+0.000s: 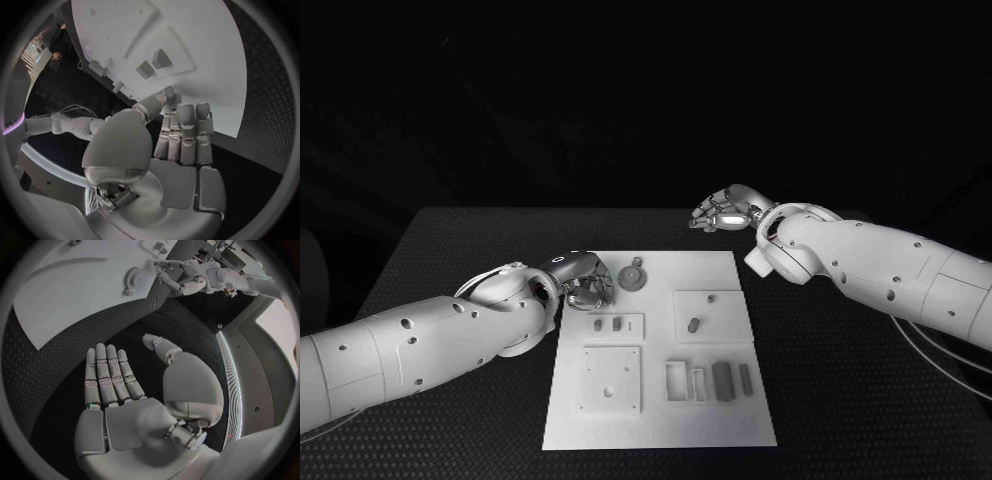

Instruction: Assemble the parts on the task board

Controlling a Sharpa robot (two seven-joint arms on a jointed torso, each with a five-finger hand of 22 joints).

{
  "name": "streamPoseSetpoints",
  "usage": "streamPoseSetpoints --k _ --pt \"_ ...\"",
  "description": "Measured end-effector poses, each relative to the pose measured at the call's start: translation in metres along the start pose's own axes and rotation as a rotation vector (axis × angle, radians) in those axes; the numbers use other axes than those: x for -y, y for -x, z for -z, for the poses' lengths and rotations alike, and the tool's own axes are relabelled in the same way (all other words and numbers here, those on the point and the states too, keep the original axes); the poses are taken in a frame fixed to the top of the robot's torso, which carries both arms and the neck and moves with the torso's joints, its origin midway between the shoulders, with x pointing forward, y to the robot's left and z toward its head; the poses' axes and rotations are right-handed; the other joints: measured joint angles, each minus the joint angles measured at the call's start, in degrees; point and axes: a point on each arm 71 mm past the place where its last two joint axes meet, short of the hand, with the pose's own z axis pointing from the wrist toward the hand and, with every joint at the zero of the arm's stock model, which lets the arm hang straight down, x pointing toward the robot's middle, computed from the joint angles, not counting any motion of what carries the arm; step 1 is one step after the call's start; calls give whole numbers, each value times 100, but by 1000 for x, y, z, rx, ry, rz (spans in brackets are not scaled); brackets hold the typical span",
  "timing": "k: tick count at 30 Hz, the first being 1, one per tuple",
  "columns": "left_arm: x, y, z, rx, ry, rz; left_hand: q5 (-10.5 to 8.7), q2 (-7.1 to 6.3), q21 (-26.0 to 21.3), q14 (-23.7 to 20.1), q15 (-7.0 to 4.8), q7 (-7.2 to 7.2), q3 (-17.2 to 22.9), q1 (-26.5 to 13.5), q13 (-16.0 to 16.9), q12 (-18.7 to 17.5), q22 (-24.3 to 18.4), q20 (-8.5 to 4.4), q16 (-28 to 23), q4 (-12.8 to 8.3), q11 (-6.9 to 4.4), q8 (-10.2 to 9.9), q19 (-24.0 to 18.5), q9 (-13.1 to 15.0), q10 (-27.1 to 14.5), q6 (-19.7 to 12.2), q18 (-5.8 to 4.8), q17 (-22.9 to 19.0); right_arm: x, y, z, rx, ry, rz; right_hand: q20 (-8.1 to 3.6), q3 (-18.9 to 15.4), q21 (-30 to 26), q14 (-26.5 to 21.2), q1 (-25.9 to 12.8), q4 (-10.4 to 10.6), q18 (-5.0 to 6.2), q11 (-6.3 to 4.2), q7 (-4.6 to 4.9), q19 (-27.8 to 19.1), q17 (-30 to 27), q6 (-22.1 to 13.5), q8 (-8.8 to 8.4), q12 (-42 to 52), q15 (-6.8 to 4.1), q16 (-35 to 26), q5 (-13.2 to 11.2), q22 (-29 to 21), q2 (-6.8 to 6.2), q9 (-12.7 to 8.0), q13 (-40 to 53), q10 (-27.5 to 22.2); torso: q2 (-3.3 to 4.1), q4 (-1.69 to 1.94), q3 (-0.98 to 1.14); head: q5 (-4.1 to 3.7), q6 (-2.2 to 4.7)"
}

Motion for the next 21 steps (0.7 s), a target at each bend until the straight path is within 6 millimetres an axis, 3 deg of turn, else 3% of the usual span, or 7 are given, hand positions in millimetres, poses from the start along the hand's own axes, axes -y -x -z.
streamPoseSetpoints --k 21 --pt "3 -2 -2 -19 -4 -3 -4 -9 0 9 10 9 -8 -7 -8 -1 -1 0 0 -8 16 -12 0 -3 16 8 0 -5 0 0 0 -1 0 0 0 0 -22 -15 0 0 0 0 0 0 -12 0 21 0 15 0 0 6 0 -5 0 0 -2 0 -3 15 -11"
